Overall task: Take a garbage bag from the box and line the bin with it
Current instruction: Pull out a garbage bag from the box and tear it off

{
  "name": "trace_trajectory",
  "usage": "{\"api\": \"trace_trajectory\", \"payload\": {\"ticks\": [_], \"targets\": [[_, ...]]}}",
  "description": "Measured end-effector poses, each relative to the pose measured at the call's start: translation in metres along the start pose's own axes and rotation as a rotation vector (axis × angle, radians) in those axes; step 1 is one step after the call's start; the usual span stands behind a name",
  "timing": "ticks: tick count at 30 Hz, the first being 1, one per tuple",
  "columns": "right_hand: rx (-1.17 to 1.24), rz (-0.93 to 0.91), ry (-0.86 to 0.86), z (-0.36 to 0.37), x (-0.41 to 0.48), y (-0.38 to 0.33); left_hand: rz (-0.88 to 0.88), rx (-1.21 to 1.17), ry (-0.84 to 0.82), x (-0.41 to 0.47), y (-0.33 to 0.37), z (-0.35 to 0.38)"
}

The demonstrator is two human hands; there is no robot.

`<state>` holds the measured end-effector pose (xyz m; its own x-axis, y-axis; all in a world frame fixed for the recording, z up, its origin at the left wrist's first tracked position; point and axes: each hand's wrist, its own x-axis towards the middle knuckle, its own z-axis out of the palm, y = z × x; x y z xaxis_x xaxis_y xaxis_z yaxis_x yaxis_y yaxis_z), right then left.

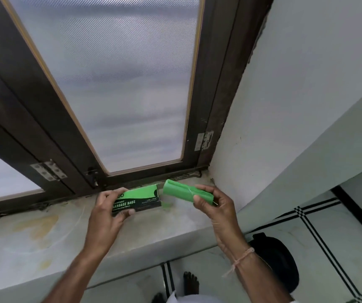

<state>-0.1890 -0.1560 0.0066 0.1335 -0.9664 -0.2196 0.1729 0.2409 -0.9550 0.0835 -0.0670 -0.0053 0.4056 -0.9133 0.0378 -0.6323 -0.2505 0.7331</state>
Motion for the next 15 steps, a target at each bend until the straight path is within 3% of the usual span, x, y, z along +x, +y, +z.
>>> {"api": "trace_trajectory", "payload": {"ticks": [2, 4, 5, 7, 10, 12, 15], "targets": [[0.029, 0.015, 0.028, -0.003, -0.005, 0.0, -0.027, 0.151, -0.029, -0.006, -0.009, 0.011], [0.091, 0.048, 0.026, 0.0, -0.01, -0.001, 0.017, 0.385, 0.055, -0.012, -0.007, 0.021], [0.133, 0.068, 0.018, 0.004, -0.014, -0.001, 0.043, 0.394, 0.127, -0.017, 0.003, 0.024], [0.211, 0.112, -0.002, 0.015, -0.02, -0.001, 0.009, 0.042, 0.158, -0.026, 0.042, 0.03], [0.24, 0.17, -0.061, 0.032, -0.031, -0.004, -0.332, -0.795, -0.11, -0.029, 0.094, 0.042], [0.143, 0.174, -0.104, 0.04, -0.038, -0.008, -0.412, -1.003, -0.121, -0.025, 0.104, 0.043], [-0.077, 0.115, -0.137, 0.046, -0.042, -0.017, -0.436, -1.099, -0.169, -0.025, 0.101, 0.038]]}}
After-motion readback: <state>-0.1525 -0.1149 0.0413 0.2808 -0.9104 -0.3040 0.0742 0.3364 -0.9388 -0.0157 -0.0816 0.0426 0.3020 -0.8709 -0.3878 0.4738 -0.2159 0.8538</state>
